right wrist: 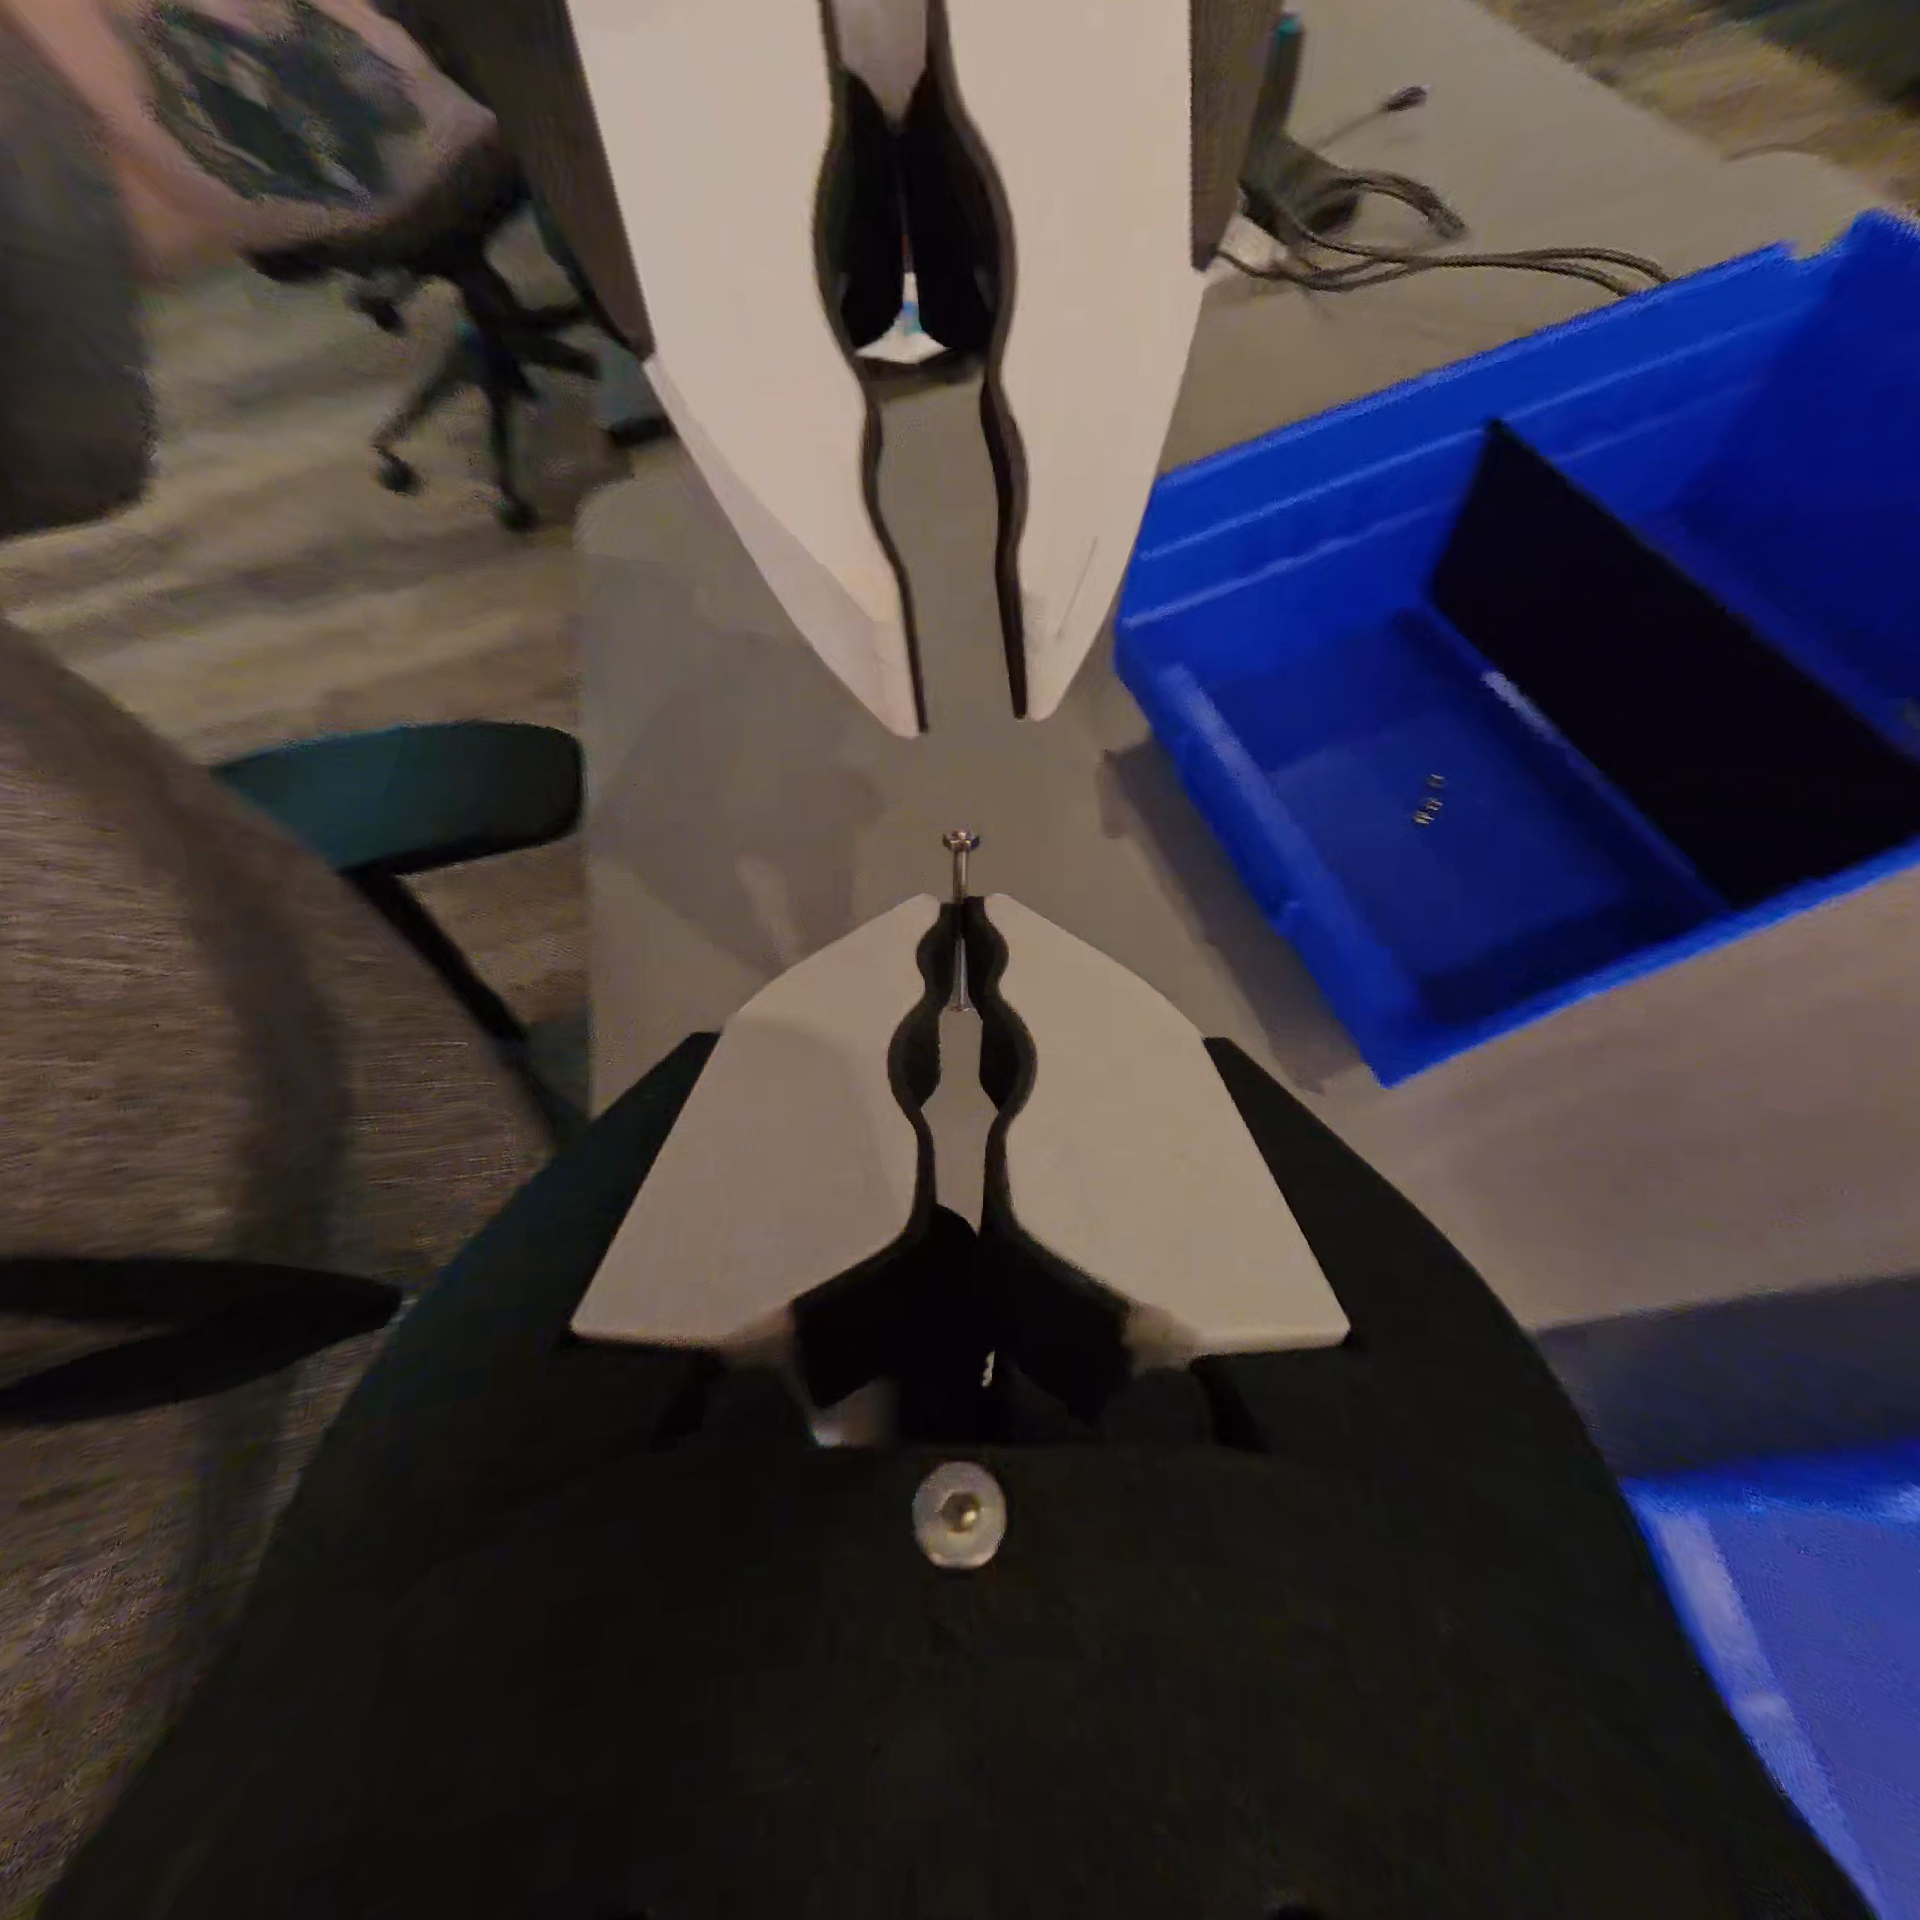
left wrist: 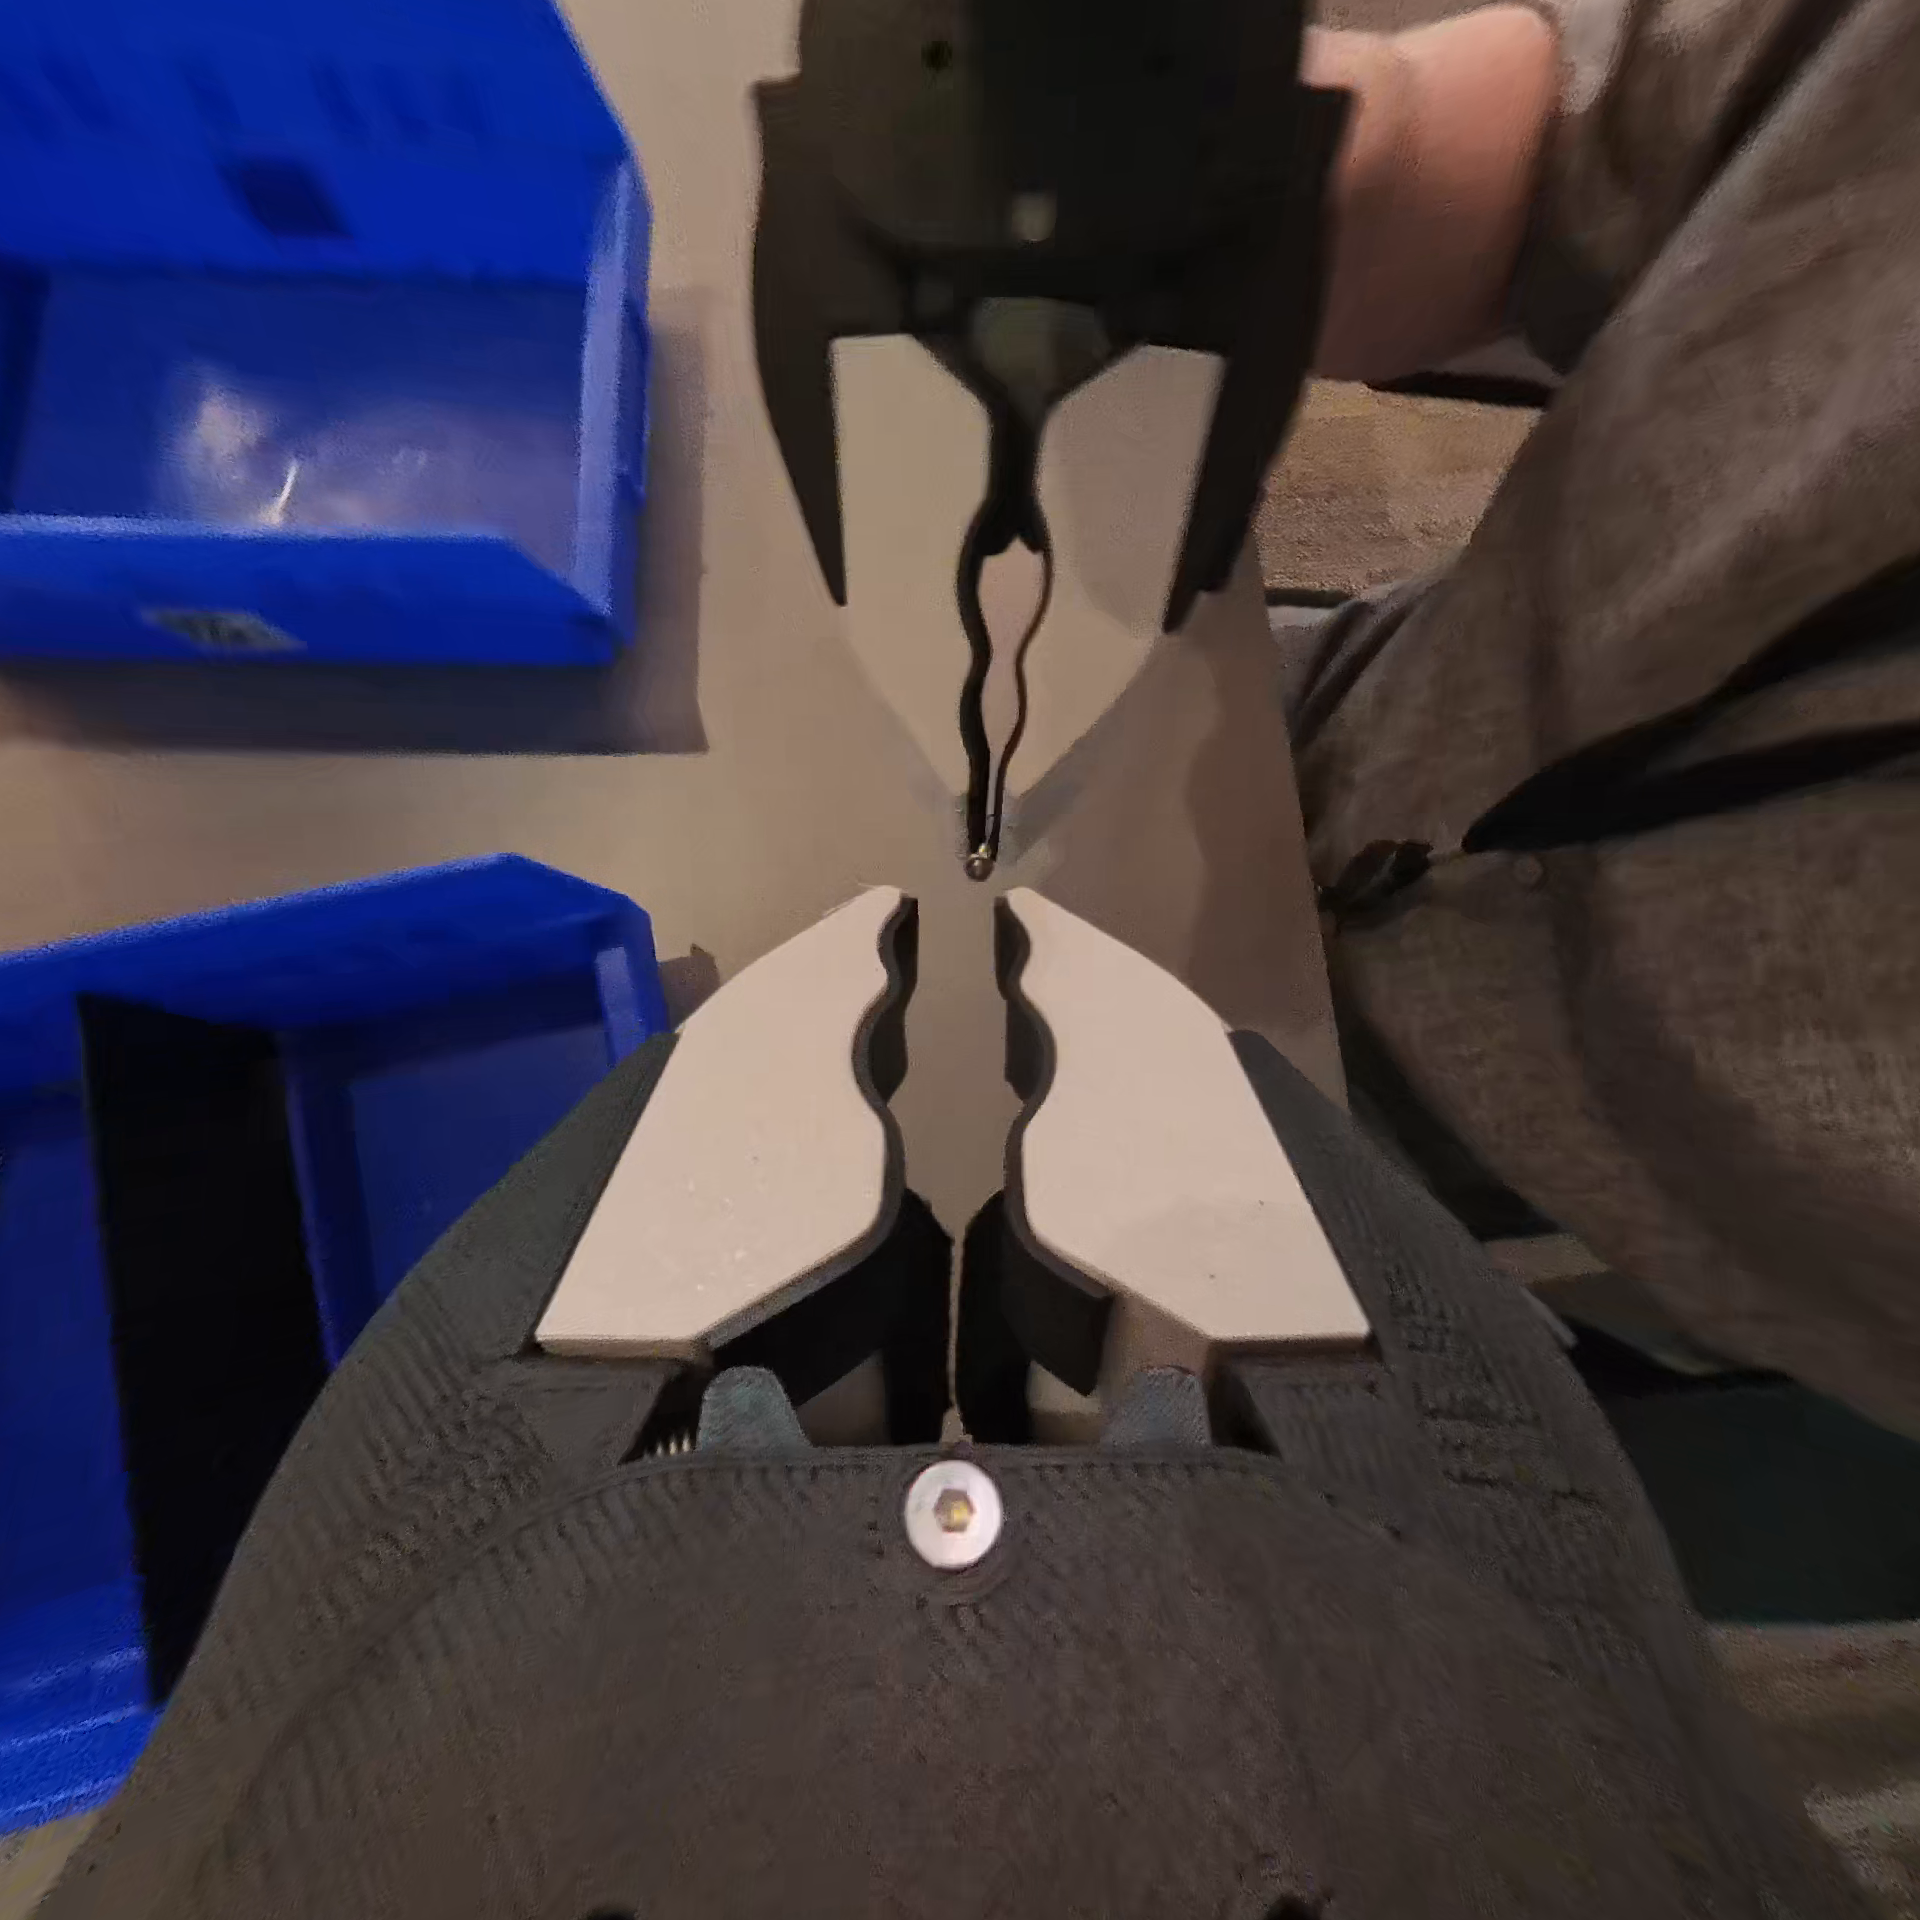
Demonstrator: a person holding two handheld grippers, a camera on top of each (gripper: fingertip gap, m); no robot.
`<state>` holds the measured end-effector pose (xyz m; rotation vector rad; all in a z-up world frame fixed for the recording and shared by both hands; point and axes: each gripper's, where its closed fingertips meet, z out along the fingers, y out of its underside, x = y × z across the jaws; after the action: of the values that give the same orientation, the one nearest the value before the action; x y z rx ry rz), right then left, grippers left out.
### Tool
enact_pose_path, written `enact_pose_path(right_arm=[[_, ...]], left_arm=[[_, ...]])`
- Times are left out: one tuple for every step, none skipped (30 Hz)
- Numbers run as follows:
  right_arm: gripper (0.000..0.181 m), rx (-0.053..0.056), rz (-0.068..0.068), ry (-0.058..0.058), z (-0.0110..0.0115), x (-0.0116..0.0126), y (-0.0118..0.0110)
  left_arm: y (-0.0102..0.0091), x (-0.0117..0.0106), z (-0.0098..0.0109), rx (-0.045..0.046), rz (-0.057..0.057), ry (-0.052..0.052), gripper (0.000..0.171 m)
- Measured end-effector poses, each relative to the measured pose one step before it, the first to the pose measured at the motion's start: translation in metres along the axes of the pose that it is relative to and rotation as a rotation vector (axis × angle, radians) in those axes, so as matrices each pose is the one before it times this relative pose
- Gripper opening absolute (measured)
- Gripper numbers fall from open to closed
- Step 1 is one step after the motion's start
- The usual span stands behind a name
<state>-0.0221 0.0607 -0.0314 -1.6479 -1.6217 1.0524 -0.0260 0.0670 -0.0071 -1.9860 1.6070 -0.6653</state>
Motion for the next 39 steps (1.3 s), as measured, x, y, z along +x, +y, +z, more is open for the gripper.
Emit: enact_pose_path(right_arm=[[0.002, -0.0179, -0.0125, 0.035, 0.00114, 0.00198, 0.00104], [0.002, -0.0123, -0.0119, 0.0277, 0.00106, 0.00141, 0.00042], [0.002, -0.0074, -0.0091, 0.0236, 0.00065, 0.00133, 0.0], [0.002, -0.0077, -0.0087, 0.0173, 0.00055, 0.00066, 0.00014], [0.002, -0.0054, -0.0066, 0.0097, 0.00035, -0.00008, 0.00003], [0.002, -0.002, -0.0043, 0.0077, 0.00013, -0.00011, -0.00037], [0.002, -0.0039, -0.006, 0.008, -0.00013, -0.00015, 0.00007], [0.002, -0.0033, -0.0059, 0.0069, -0.00015, -0.00019, -0.0001], [0.002, -0.0005, -0.0038, 0.0019, -0.00032, -0.00068, -0.00047], [0.002, 0.0019, -0.0022, -0.0005, -0.00045, -0.0009, -0.00069], [0.002, 0.0023, -0.0021, 0.0009, -0.00055, -0.00043, -0.00078], [0.002, 0.0012, -0.0007, -0.0011, -0.00028, -0.00039, -0.00052], [0.002, 0.0017, -0.0004, 0.0002, -0.00021, -0.00003, -0.00036], [0.002, 0.0, -0.0002, -0.0003, 0.00002, -0.00023, -0.00014], [0.002, -0.0012, -0.0002, -0.0024, 0.00019, -0.0005, 0.00021], [0.002, 0.0011, -0.0002, -0.0005, 0.00021, -0.00036, -0.00011], [0.002, -0.0011, -0.0005, 0.0001, 0.00017, -0.00025, 0.00033], [0.002, -0.0017, -0.0003, 0.0024, 0.00004, 0.00024, 0.00047], [0.002, -0.0002, 0.001, 0.0014, -0.00006, 0.00022, 0.0003], [0.002, -0.0007, 0.0011, 0.0039, -0.00024, 0.00073, 0.00034], [0.002, -0.0015, 0.0003, -0.0011, -0.00035, -0.00006, 0.00037], [0.002, 0.0008, -0.0002, 0.0009, 0.00001, 0.00003, 0.00017], [0.002, 0.0018, 0.0017, -0.0009, -0.00027, 0.00028, 0.00005], [0.002, 0.0011, 0.0034, -0.0059, -0.00018, -0.0002, 0.00016], [0.002, 0.0022, 0.0035, -0.0106, -0.00022, -0.00041, 0.00021], [0.002, 0.0037, 0.0078, -0.0196, -0.00008, -0.00119, 0.00043], [0.002, 0.0058, 0.0117, -0.0248, 0.00003, -0.00124, 0.00033], [0.002, 0.0064, 0.0119, -0.0297, -0.00006, -0.00178, 0.00035], [0.002, 0.0062, 0.013, -0.041, 0.00002, -0.0032, 0.00051], [0.002, 0.0083, 0.0191, -0.0524, -0.00011, -0.00391, 0.0004], [0.002, 0.013, 0.0247, -0.0814, -0.00007, -0.00696, 0.00035], [0.002, 0.0246, 0.0403, -0.1065, -0.00024, -0.00922, -0.00089], [0.002, 0.0331, 0.0417, -0.12, -0.00021, -0.01128, -0.0018], [0.002, 0.0402, 0.0359, -0.1051, 0.00016, -0.00984, -0.00328], [0.002, 0.0315, 0.0297, -0.0828, 0.0004, -0.00737, -0.00289], [0.001, 0.0248, 0.0216, -0.061, 0.00056, -0.00462, -0.00227], [0.001, 0.024, 0.0292, -0.0611, 0.00006, -0.00396, -0.00154], [0.001, 0.0255, 0.0357, -0.0677, -0.0003, -0.00446, -0.00125], [0.001, 0.0254, 0.0289, -0.0587, -0.00018, -0.00364, -0.00083]], left_arm=[[-0.00111, 0.00172, 0.00185, 0.00431, -0.0324, 0.0111, 0.014], [-0.00126, 0.00022, 0.0017, 0.00291, -0.0338, -0.0056, 0.01], [-0.00125, 0.0007, 0.00175, 0.0033, -0.0289, -0.0048, 0.009], [-0.00023, 0.00044, 0.00177, -0.00153, -0.0196, -0.0094, 0.009], [0.00131, -0.00273, 0.0014, -0.01036, -0.0165, -0.031, 0.01], [0.00163, -0.00062, 0.00132, -0.01083, -0.0091, -0.0128, 0.013], [0.00188, -0.00173, 0.00104, -0.01027, -0.0148, -0.0161, 0.016], [0.00193, -0.00076, 0.001, -0.00872, -0.0088, -0.0078, 0.018], [0.00179, 0.00038, 0.00128, -0.00742, -0.0013, 0.0001, 0.02], [0.00155, 0.00044, 0.00139, -0.00515, -0.0025, 0.0001, 0.021], [0.0011, 0.00158, 0.00147, -0.00428, -0.0018, 0.0083, 0.021], [0.00038, 0.00039, 0.00114, -0.00011, -0.0014, 0.0005, 0.021], [-0.00026, 0.00019, 0.00102, 0.00351, 0.0015, 0.0005, 0.021], [-0.00034, 0.00025, 0.00092, 0.00234, 0.0, 0.0035, 0.02], [-0.00039, -0.00048, 0.00082, 0.00313, 0.0014, -0.0019, 0.018], [-0.00018, 0.00044, 0.00068, 0.0002, 0.0054, 0.0044, 0.015], [-0.00022, 0.00006, 0.00072, -0.00031, 0.0036, 0.001, 0.014], [-0.00009, 0.00093, 0.00063, -0.00029, 0.004, 0.0068, 0.011], [-0.00018, 0.00093, 0.00062, -0.00113, 0.0037, 0.006, 0.008], [-0.00032, 0.00051, 0.00044, 0.0006, 0.0038, 0.0018, 0.006], [0.00004, 0.00002, 0.00026, -0.00301, 0.0041, -0.0014, 0.006], [-0.00022, -0.0002, 0.00019, -0.00121, 0.0066, -0.0041, 0.006], [-0.00019, -0.00016, 0.00007, -0.00148, 0.0075, -0.0048, 0.006], [-0.00002, 0.00017, 0.00012, -0.00222, 0.0085, -0.004, 0.006], [0.00018, 0.00045, 0.00017, -0.00467, 0.0116, -0.0023, 0.005], [0.00036, 0.00091, 0.00022, -0.00623, 0.0141, 0.0002, 0.005], [0.00023, 0.00094, 0.00026, -0.00591, 0.0135, 0.0016, 0.005], [0.00038, 0.00171, 0.00029, -0.00632, 0.016, 0.0075, 0.005], [0.00024, 0.00281, 0.00009, -0.00611, 0.0247, 0.013, 0.005], [0.00009, 0.00403, -0.00006, -0.00559, 0.0409, 0.0173, 0.005], [-0.00039, 0.00679, -0.00066, -0.00227, 0.0861, 0.0267, 0.005], [-0.002, 0.00774, -0.00199, 0.01312, 0.1414, 0.0148, 0.005], [-0.00397, 0.00806, -0.0032, 0.03348, 0.1346, 0.0171, 0.005], [-0.0057, 0.00551, -0.00379, 0.04136, 0.0501, 0.0356, 0.005], [-0.0044, 0.00333, -0.00274, 0.02894, 0.0119, 0.041, 0.005], [-0.00315, 0.00151, -0.0017, 0.02417, 0.026, 0.0225, 0.005], [-0.00328, 0.00132, -0.00113, 0.02297, 0.0233, 0.0143, 0.005], [-0.00334, 0.00108, -0.00063, 0.02236, 0.0146, 0.0107, 0.005], [-0.00236, 0.00068, -0.0003, 0.0162, 0.0139, 0.0059, 0.005]])
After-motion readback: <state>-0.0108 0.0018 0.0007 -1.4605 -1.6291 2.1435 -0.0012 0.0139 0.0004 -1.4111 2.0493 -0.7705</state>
